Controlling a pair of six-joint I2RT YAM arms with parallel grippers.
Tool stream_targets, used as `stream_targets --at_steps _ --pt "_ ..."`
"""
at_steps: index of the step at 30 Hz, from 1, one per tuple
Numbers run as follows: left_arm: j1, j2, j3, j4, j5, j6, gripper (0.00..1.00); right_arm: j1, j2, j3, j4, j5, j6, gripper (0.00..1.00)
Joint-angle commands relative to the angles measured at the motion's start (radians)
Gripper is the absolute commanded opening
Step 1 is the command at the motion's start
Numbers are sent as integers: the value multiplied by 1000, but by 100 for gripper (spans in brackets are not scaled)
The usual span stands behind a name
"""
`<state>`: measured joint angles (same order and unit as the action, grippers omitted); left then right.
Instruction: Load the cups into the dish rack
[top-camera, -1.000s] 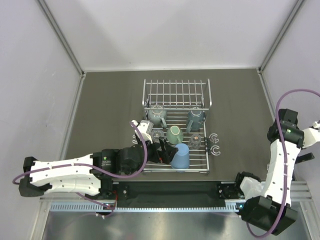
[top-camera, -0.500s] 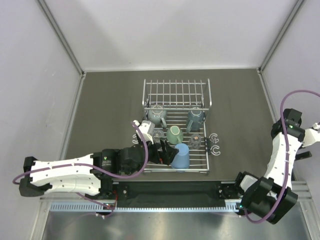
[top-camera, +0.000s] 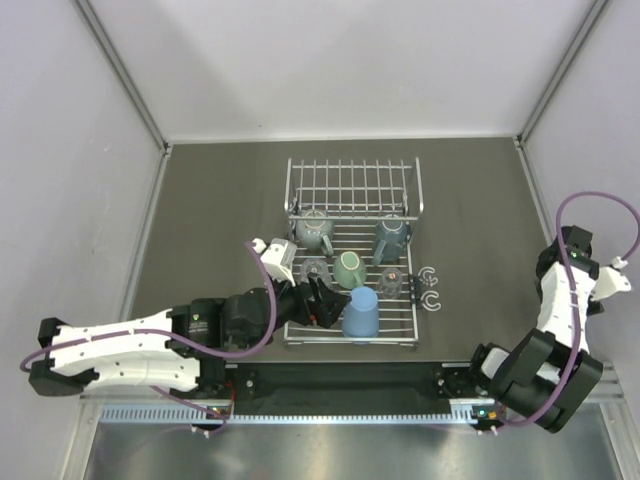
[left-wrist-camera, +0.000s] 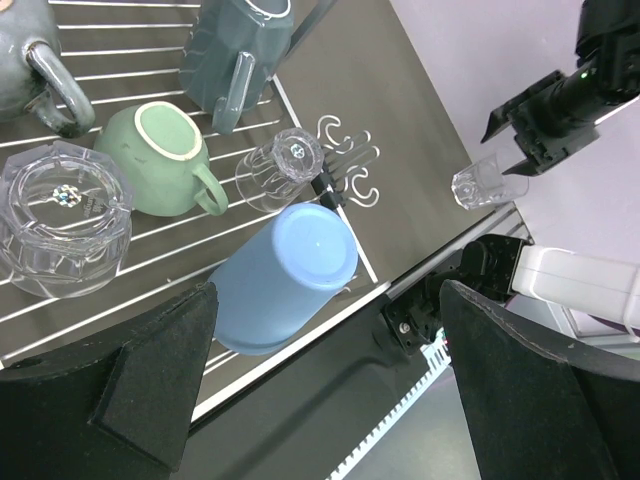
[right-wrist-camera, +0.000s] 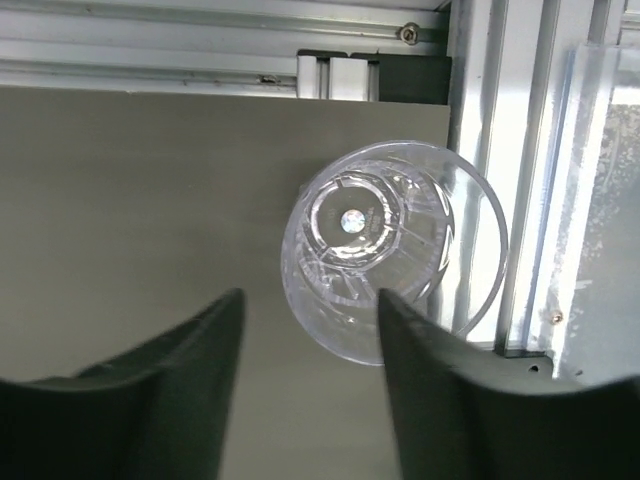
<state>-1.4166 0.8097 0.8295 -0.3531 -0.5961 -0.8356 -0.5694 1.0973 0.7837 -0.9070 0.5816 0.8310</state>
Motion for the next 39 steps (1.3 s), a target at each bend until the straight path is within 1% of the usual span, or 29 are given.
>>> stream_targets --at_steps 1,2,3,5,6,7,8,12,14,18,20,21,22,24,25,26,27,28,30,31,32,33,34,35,36,38,39 --pt "-4 -14 -10 6 -18 4 97 -14 18 -18 69 -14 5 51" --pt "-5 -14 -12 6 -16 4 97 -12 19 -27 72 -17 5 46" --pt "-4 -11 -12 9 -14 4 97 -14 21 -31 72 -20 6 32" --pt "-4 -6 -12 14 -11 4 97 -14 19 -38 79 -40 5 23" --pt "-4 2 -10 20 -10 4 97 -12 15 -38 77 -48 3 10" --pt "-4 3 -10 25 -10 4 96 -14 10 -41 79 -60 0 3" --pt "-4 9 -10 26 -7 4 96 -14 7 -41 80 -69 -1 0" --pt "-4 25 -4 36 4 4 96 -12 -55 -47 95 -127 -23 0" --pt "-5 29 -3 42 5 6 95 -12 -88 -47 105 -192 -52 0" --pt "-4 34 -1 68 16 16 95 -12 -210 -35 134 -331 -116 0" --pt "-4 34 -1 86 22 27 95 -10 -261 -28 166 -461 -162 0" --pt "-4 32 -1 92 22 29 95 -10 -319 -26 187 -526 -212 0" --pt "-4 31 -1 97 18 32 95 -10 -347 -27 248 -698 -240 0" --pt "-2 29 3 112 22 43 95 -10 -419 -24 293 -851 -263 0" --pt "-2 28 6 117 25 47 95 -10 -438 -17 324 -967 -262 0" --pt "-4 25 8 124 30 55 95 -10 -453 6 335 -1015 -257 0" --pt "-2 25 14 128 32 58 96 -10 -476 20 344 -1058 -245 0" --pt "-4 22 19 128 32 58 98 -10 -487 53 355 -1139 -241 0" --pt "-2 16 23 141 42 67 98 -10 -513 83 401 -1225 -205 0" --pt "-2 11 25 147 47 70 99 -10 -522 107 425 -1311 -184 0" --pt "-2 2 23 154 51 75 99 -10 -533 114 506 -1360 -156 0" --pt "-2 -1 22 169 55 76 99 -7 -553 115 548 -1434 -86 0" --pt "-4 -6 20 175 56 78 99 23 -559 124 591 -1451 -52 0" --pt "-2 -10 19 183 61 84 98 40 -562 124 670 -1468 -15 0" --pt "-2 -10 20 186 61 85 99 54 -568 120 722 -1499 70 0" --pt "-1 -10 22 195 65 90 98 83 -568 106 808 -1529 150 0" --pt "-1 -10 25 201 70 93 99 92 -571 95 933 -1543 246 0"
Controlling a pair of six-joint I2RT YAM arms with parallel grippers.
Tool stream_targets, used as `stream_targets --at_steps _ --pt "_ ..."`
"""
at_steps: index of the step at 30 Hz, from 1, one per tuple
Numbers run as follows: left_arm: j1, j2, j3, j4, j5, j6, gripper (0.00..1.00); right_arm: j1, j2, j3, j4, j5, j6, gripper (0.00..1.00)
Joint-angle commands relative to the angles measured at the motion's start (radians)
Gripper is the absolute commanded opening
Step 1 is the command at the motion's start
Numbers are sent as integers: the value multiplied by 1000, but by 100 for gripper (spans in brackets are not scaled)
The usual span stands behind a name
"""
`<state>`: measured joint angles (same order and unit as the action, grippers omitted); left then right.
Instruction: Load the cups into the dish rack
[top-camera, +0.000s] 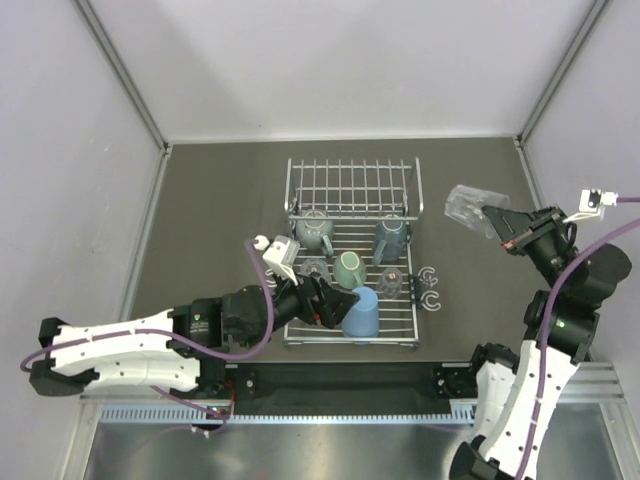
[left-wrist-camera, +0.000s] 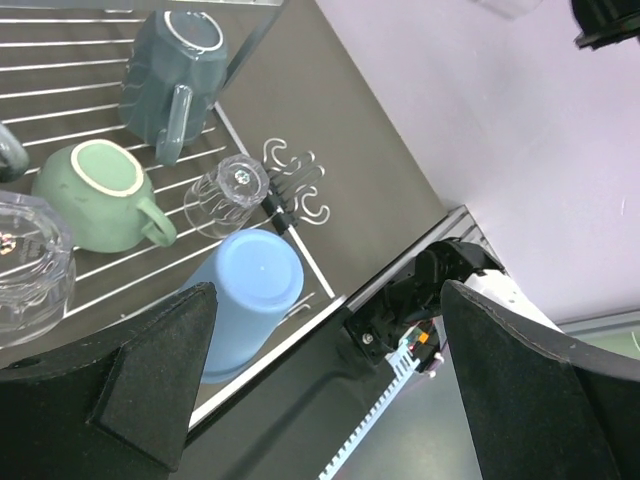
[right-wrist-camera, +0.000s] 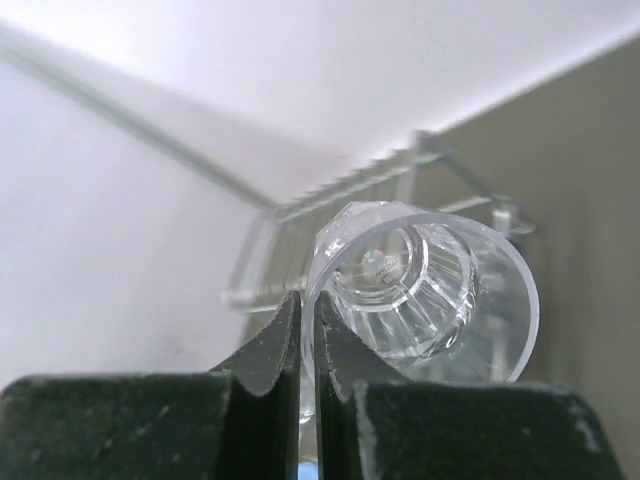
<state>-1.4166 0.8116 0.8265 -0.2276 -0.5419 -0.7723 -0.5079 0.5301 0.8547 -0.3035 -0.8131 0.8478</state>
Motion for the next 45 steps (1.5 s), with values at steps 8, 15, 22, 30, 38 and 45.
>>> stream_targets --at_steps 8,15,22,30,38,45 --pt "1 18 68 279 118 102 99 202 57 -88 1105 -248 749 0" --pt "2 58 92 534 233 203 99 500 102 -105 1242 -160 757 0" --pt "2 66 63 703 231 261 99 733 125 -109 1133 -72 597 0" --pt "2 87 60 786 194 307 99 959 179 -95 1052 29 442 0" --pt "2 69 57 780 143 323 99 1026 196 -88 1011 65 378 0" --pt "2 8 10 803 83 312 99 1049 203 -100 1008 54 361 0"
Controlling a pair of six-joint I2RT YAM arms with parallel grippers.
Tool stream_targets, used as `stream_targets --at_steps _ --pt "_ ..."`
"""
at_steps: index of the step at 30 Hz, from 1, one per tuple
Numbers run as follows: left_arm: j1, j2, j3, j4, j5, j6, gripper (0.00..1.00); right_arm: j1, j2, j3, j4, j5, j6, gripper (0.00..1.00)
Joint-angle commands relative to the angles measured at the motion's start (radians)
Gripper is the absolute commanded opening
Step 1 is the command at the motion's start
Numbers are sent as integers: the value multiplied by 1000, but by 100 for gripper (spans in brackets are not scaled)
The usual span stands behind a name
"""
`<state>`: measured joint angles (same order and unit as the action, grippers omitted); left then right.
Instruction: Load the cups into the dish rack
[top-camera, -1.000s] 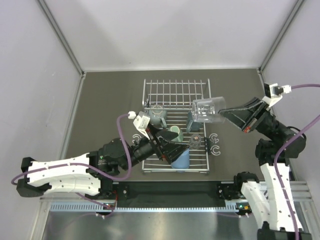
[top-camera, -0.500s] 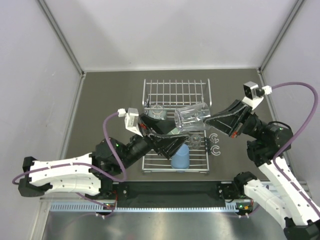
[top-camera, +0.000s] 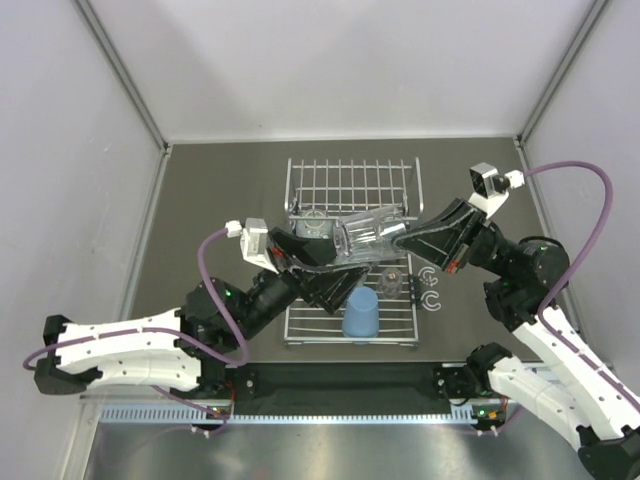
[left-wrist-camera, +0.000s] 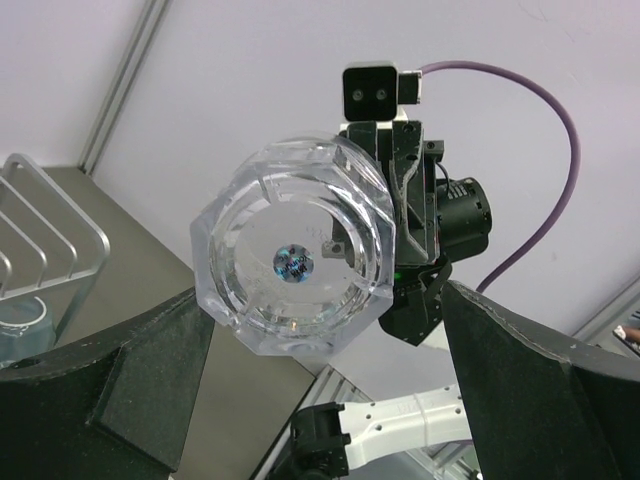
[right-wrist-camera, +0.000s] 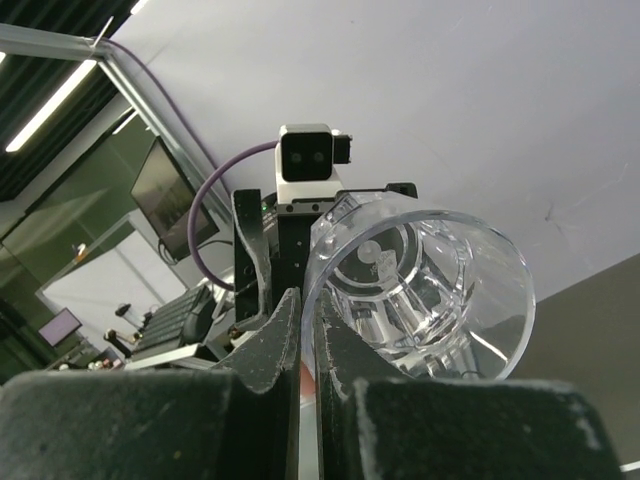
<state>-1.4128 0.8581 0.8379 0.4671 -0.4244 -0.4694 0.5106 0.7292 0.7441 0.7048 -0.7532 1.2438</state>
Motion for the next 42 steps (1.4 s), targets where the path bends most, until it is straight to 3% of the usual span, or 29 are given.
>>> stream_targets --at_steps 1,9,14,18,19,21,22,23,25,26,27,28,31,37,42 --pt "-2 -41 -5 107 -40 12 98 35 10 11 1 -5 -37 0" --pt "-2 -64 -7 91 -76 11 98 86 22 17 4 14 -56 0" --pt "-3 -53 0 88 -54 -8 92 108 39 14 7 26 -64 0" --pt "-2 -50 4 77 -42 -26 64 118 42 15 7 37 -66 0" --pt "-2 -51 6 70 -42 -29 45 120 42 15 4 37 -67 0" --pt "-2 -56 13 32 -56 -41 22 120 41 18 -11 41 -73 2" --pt "-2 -59 18 15 -63 -47 0 118 36 20 -31 43 -92 8" --pt "-3 -60 26 -13 -73 -52 0 120 33 27 -81 48 -105 24" --pt "-2 -71 59 -125 -108 -69 0 120 23 43 -163 55 -160 37" --pt "-2 -76 78 -174 -123 -77 0 120 18 67 -206 66 -184 50" --pt "-2 -79 122 -229 -155 -93 0 120 15 84 -332 75 -245 57" --pt "-2 -79 150 -375 -181 -109 0 121 3 103 -399 87 -280 69" --pt "-2 -79 249 -664 -261 -169 0 120 -25 172 -655 187 -412 87" --pt "-2 -113 340 -1014 -295 -299 0 120 -34 283 -963 388 -558 93" --pt "-2 -103 356 -1264 -297 -423 0 118 -37 316 -1091 483 -621 94"
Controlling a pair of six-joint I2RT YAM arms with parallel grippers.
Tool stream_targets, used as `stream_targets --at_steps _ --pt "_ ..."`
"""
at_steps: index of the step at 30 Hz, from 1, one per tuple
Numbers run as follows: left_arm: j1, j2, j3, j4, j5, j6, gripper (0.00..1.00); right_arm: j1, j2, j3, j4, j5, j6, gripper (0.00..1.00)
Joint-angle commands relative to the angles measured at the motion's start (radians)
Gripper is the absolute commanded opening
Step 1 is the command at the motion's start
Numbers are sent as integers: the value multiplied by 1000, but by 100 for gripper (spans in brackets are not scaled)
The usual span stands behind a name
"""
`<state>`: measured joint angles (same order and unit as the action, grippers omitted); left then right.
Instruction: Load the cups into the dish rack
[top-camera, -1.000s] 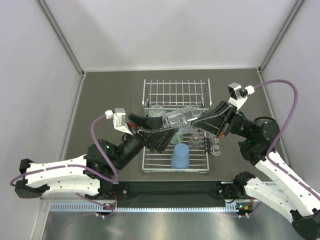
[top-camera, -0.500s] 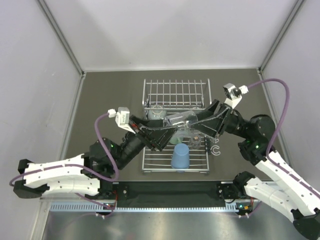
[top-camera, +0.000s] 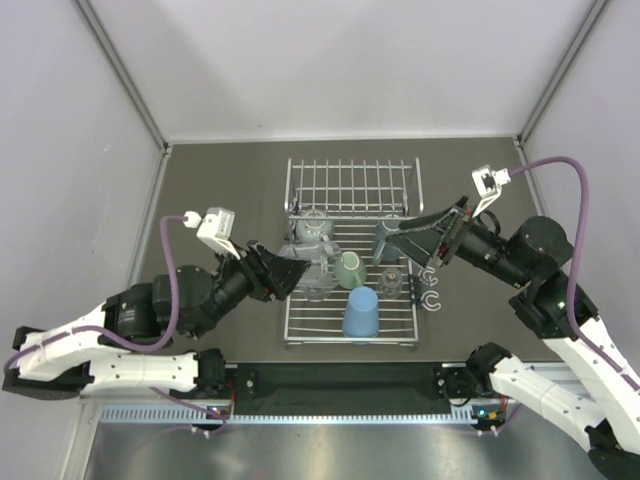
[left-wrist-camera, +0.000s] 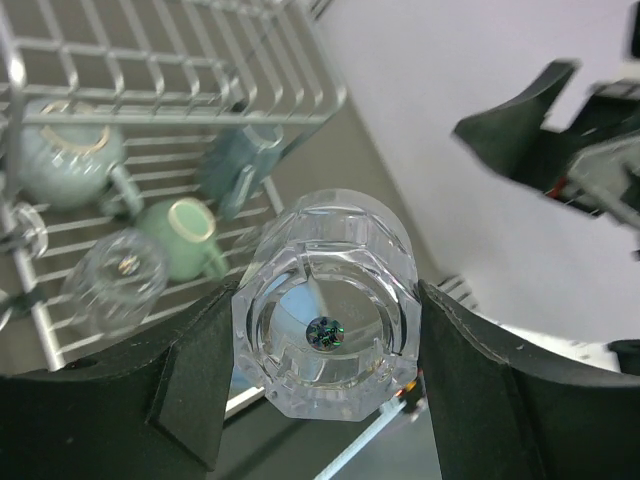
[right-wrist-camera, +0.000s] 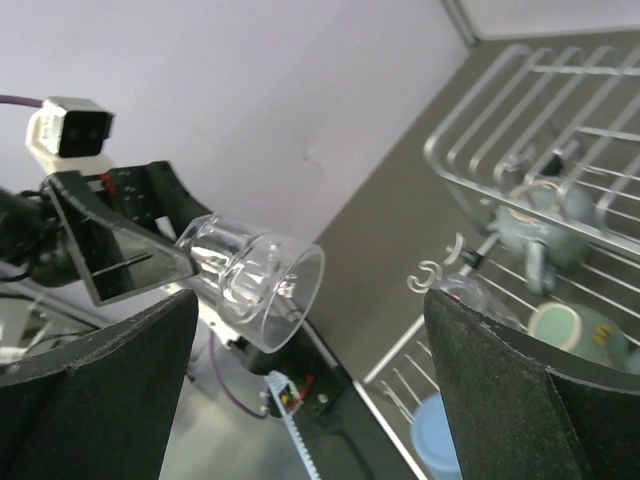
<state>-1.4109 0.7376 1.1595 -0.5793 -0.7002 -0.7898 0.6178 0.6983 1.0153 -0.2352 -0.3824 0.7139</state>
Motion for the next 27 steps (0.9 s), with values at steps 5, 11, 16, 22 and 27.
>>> stream_targets --at_steps 5,11,16,22,27 --pt "-3 81 -9 -271 16 -138 0 11 -20 55 -205 158 -114 94" --pt "-3 198 -12 -347 1 -161 0 11 -23 71 -246 197 -128 95" --pt "-5 293 -4 -390 -1 -166 0 13 -23 80 -254 203 -131 95" --pt "7 361 -21 -390 10 -164 0 13 -14 83 -260 209 -133 95" --pt "32 390 -38 -363 39 -149 0 13 -11 81 -260 211 -134 95"
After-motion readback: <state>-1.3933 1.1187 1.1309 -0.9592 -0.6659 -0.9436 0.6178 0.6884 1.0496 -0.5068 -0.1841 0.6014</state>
